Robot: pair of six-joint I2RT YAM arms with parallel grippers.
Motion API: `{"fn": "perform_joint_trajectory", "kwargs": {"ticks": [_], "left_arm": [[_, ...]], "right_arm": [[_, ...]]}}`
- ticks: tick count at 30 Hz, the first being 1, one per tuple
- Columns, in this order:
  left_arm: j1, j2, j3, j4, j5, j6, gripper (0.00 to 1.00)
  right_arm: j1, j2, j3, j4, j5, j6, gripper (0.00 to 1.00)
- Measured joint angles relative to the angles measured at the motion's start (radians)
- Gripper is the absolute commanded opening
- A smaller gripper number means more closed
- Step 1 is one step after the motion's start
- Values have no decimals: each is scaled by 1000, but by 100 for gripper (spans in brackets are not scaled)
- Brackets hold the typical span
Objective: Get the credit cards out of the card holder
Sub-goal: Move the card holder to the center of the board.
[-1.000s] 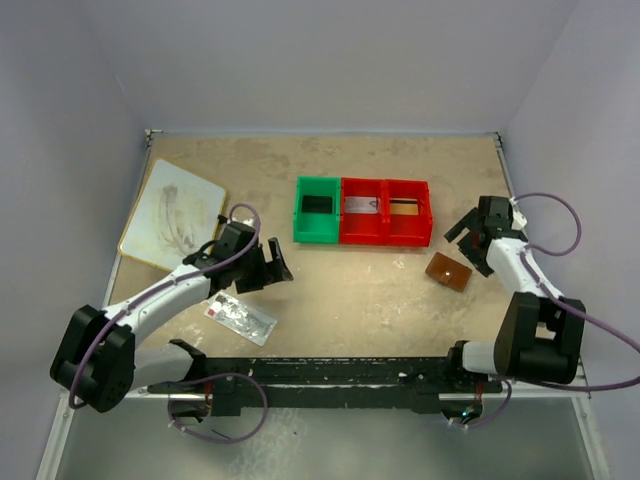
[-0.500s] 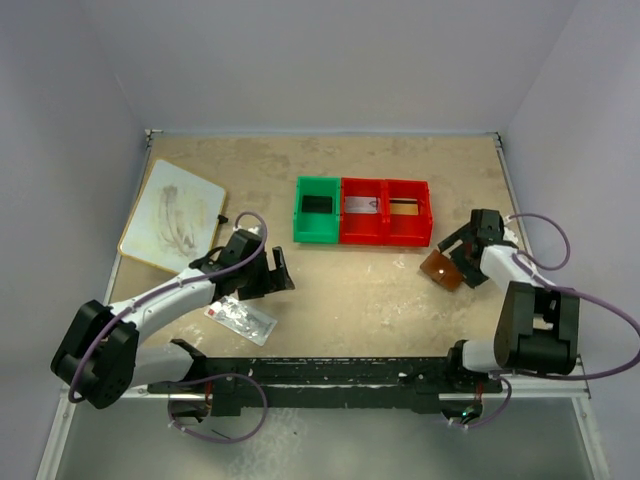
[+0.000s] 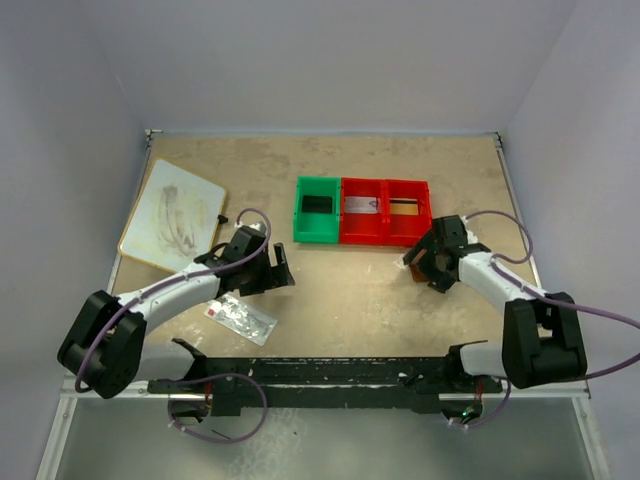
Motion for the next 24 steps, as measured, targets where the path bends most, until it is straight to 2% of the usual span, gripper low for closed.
{"fn": "perform_joint_trajectory", "kwargs": {"ticks": [4, 9, 11, 15, 19, 24], "left_arm": [[0, -21, 1, 0, -18, -1, 85], [0, -35, 14, -14, -38, 2, 85], [0, -37, 18, -21, -47, 7, 85], [0, -44, 24, -32, -53, 10, 85], [0, -58, 34, -43, -55, 10, 85], [0, -63, 48, -51, -54, 13, 85]], "right_arm": [[82, 0, 6, -31, 11, 13, 89], [129, -15, 45, -203, 96, 55, 95], [125, -42, 87, -283, 161, 71, 93], [32, -93, 154, -277, 212, 23, 78], [-170, -84, 144, -156, 156, -97, 74], [-193, -7, 135, -36, 58, -203, 70]]}}
